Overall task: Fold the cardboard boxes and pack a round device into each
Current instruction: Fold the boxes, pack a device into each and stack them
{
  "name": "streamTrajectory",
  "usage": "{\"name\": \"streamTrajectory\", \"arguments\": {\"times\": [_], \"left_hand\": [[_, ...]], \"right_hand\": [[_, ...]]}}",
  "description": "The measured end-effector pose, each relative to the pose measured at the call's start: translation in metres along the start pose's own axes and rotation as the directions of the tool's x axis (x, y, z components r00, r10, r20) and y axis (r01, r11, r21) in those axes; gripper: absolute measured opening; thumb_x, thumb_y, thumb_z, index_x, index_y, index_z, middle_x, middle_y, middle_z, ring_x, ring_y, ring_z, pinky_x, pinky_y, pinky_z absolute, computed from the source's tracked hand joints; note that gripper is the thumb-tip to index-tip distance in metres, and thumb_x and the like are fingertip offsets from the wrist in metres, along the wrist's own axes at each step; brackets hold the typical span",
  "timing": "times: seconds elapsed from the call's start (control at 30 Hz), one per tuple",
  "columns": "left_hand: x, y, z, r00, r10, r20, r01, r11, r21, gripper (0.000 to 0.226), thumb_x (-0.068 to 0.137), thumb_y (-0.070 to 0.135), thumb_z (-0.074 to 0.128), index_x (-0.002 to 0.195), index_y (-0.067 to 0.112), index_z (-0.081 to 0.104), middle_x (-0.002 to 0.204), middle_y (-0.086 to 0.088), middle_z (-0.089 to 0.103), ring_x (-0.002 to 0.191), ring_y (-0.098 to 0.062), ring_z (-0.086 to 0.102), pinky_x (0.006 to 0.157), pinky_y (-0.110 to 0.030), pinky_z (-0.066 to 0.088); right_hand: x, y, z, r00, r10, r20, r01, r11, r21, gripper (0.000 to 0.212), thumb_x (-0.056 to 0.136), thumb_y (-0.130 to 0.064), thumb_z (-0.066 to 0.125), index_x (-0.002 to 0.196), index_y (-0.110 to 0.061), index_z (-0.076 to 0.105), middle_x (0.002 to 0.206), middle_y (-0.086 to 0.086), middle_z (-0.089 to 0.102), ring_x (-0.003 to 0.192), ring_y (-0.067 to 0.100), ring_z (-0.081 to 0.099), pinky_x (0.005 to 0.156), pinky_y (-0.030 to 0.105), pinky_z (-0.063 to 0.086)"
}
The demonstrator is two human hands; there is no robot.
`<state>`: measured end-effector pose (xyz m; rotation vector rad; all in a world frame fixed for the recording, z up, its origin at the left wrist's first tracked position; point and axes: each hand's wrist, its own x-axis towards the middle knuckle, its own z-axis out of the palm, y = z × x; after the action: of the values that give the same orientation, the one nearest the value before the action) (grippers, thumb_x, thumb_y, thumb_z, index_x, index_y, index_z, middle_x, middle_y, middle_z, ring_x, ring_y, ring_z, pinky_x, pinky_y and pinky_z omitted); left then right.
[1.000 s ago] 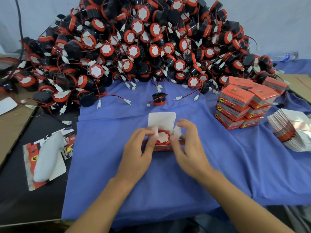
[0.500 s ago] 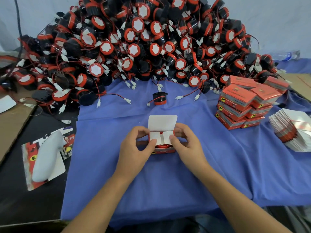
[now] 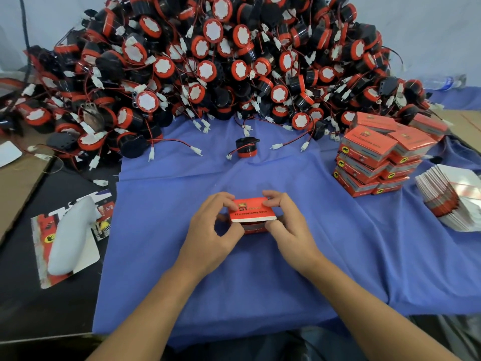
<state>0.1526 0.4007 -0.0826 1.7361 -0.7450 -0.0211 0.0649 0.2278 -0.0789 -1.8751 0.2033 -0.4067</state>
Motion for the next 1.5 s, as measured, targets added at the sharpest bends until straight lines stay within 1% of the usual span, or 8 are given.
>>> {"name": "streamTrajectory", "arguments": {"times": [0.13,0.27,0.57,0.77,0.97,1.13,1.33,1.5], "left_hand": [[-0.002,0.001,-0.001,0.997,-0.024,0.071,0.023,1.000,0.016,0.031,0.078,0.034,0.058,0.103,0.015,0.055,0.128,0.007,0.055,0.114,-0.018,0.060,0.093,-0.027,0.051],[-0.002,0.001,0.002,0.998,-0.040,0.047,0.037,0.997,0.065,0.029,0.076,0.020,0.067,0.102,0.018,0.054,0.128,0.013,0.054,0.114,-0.012,0.059,0.090,-0.015,0.046],[0.001,0.001,0.001,0.999,0.049,-0.005,-0.048,0.993,0.109,0.036,0.083,0.011,0.061,0.115,0.025,0.068,0.125,0.008,0.061,0.128,-0.013,0.056,0.097,-0.029,0.053],[0.002,0.003,0.001,0.994,0.082,-0.067,-0.074,0.991,0.112,0.027,0.094,0.015,0.059,0.115,0.026,0.071,0.123,0.015,0.064,0.125,-0.011,0.058,0.096,-0.022,0.051],[-0.001,-0.001,0.004,0.997,0.033,-0.070,-0.022,0.987,0.156,0.011,0.083,0.020,0.063,0.091,0.016,0.070,0.125,0.011,0.061,0.114,-0.010,0.062,0.094,-0.028,0.054],[-0.003,0.003,0.007,0.994,0.085,-0.070,-0.063,0.961,0.268,0.020,0.082,0.029,0.058,0.092,0.018,0.070,0.130,0.008,0.059,0.120,-0.005,0.054,0.093,-0.010,0.044],[-0.010,0.003,0.011,0.959,0.262,-0.103,-0.173,0.837,0.518,0.021,0.084,0.014,0.068,0.103,0.015,0.078,0.117,0.003,0.060,0.107,-0.020,0.052,0.093,-0.010,0.037],[-0.015,0.004,0.013,0.938,0.343,-0.050,-0.237,0.741,0.629,0.033,0.090,0.000,0.075,0.122,0.006,0.074,0.107,-0.009,0.065,0.097,-0.026,0.053,0.086,-0.025,0.044]], "right_hand": [[0.000,0.002,0.000,0.999,0.016,0.032,-0.016,1.000,0.001,0.027,0.084,-0.018,0.051,0.111,-0.022,0.055,0.144,-0.017,0.052,0.098,0.020,0.065,0.085,0.040,0.056],[0.000,0.002,0.001,1.000,0.005,0.025,-0.003,0.998,-0.055,0.032,0.081,-0.025,0.058,0.112,-0.031,0.053,0.141,-0.023,0.053,0.102,0.014,0.065,0.080,0.031,0.054],[0.003,0.003,0.002,0.991,-0.132,-0.007,0.131,0.990,-0.054,0.046,0.093,-0.014,0.059,0.124,-0.048,0.059,0.133,-0.020,0.060,0.132,0.013,0.055,0.092,0.024,0.054],[0.005,0.004,0.005,0.982,-0.174,-0.070,0.168,0.982,-0.085,0.028,0.100,-0.031,0.057,0.122,-0.046,0.064,0.131,-0.021,0.061,0.134,0.013,0.053,0.087,0.036,0.057],[0.004,0.008,0.005,0.986,-0.152,-0.072,0.146,0.986,-0.082,0.031,0.089,-0.017,0.065,0.110,-0.040,0.070,0.140,-0.011,0.058,0.129,0.012,0.059,0.090,0.044,0.058],[0.003,0.007,0.006,0.979,-0.190,-0.070,0.179,0.973,-0.145,0.028,0.086,-0.020,0.066,0.107,-0.036,0.070,0.143,-0.008,0.056,0.130,0.008,0.057,0.089,0.037,0.058],[-0.003,0.007,0.009,0.909,-0.411,-0.061,0.354,0.843,-0.405,0.025,0.092,-0.015,0.065,0.115,-0.014,0.073,0.133,0.002,0.054,0.124,0.011,0.055,0.100,0.013,0.042],[-0.001,0.009,0.014,0.843,-0.533,-0.071,0.370,0.671,-0.643,0.011,0.097,-0.005,0.062,0.100,-0.008,0.073,0.107,0.003,0.058,0.095,0.023,0.051,0.086,0.026,0.043]]}}
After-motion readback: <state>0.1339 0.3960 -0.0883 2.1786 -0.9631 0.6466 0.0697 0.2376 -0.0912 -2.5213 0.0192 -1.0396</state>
